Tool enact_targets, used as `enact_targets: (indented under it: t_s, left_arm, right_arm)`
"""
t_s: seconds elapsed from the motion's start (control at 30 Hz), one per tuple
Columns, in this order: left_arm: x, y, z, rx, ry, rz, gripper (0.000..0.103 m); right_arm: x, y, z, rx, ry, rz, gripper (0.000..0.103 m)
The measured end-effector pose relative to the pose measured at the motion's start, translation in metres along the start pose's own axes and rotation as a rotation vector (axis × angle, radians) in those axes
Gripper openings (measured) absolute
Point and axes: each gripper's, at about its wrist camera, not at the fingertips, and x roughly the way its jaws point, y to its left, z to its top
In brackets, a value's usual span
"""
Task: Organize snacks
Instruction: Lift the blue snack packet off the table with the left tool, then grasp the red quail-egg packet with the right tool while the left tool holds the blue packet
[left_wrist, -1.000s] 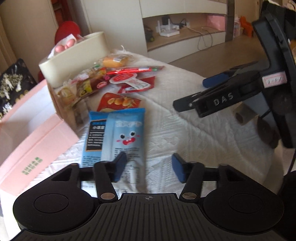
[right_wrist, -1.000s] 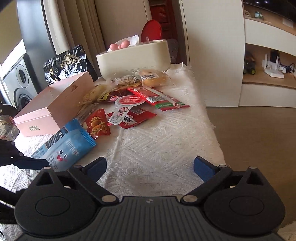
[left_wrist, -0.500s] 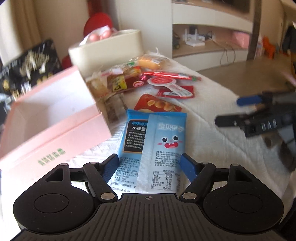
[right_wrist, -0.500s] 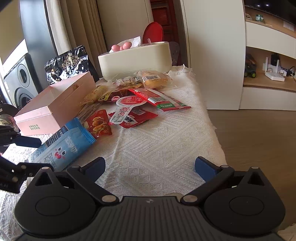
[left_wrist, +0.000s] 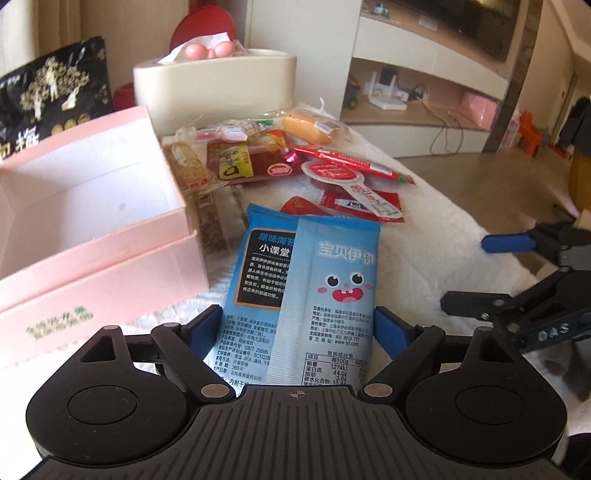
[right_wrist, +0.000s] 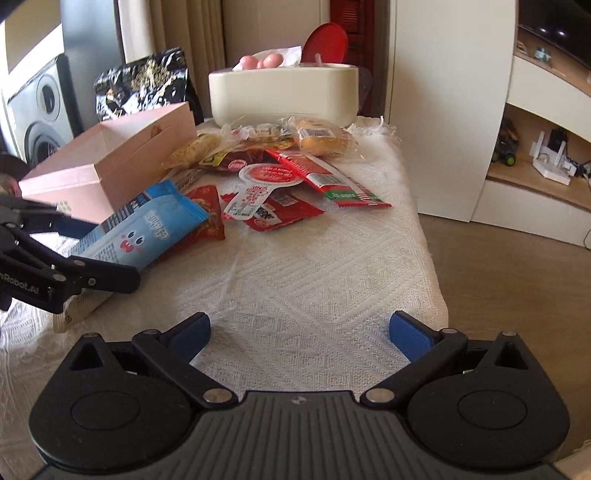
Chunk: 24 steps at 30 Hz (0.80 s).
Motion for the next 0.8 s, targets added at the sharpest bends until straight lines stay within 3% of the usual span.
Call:
enact_targets:
  t_s: [0.27, 0.47, 0.63, 0.8]
  left_arm:
    - [-0.058, 0.005, -0.039, -0.166, -0.081, 0.097, 0.09]
    - [-0.071, 0.012, -0.067, -0.226, -0.062, 0.182, 0.09]
    - [-0.092, 0.026, -0.062, -0.247, -0.134, 0.139, 0.09]
    - [-0.078, 0.044, -0.042, -0.287, -0.159, 0.111, 0.09]
  right_arm:
    - [0.001, 0.009, 0.006, -0.084, 0.015, 0.015, 0.102]
    - [-0.011, 0.046, 0.02, -0.094, -0.125, 0.18, 0.099]
    - [0.017, 0.091, 0.038, -0.23, -0.142, 0.167, 0.093]
    - [0.049, 0.085, 0.055, -0.15, -0.02, 0.183, 0.086]
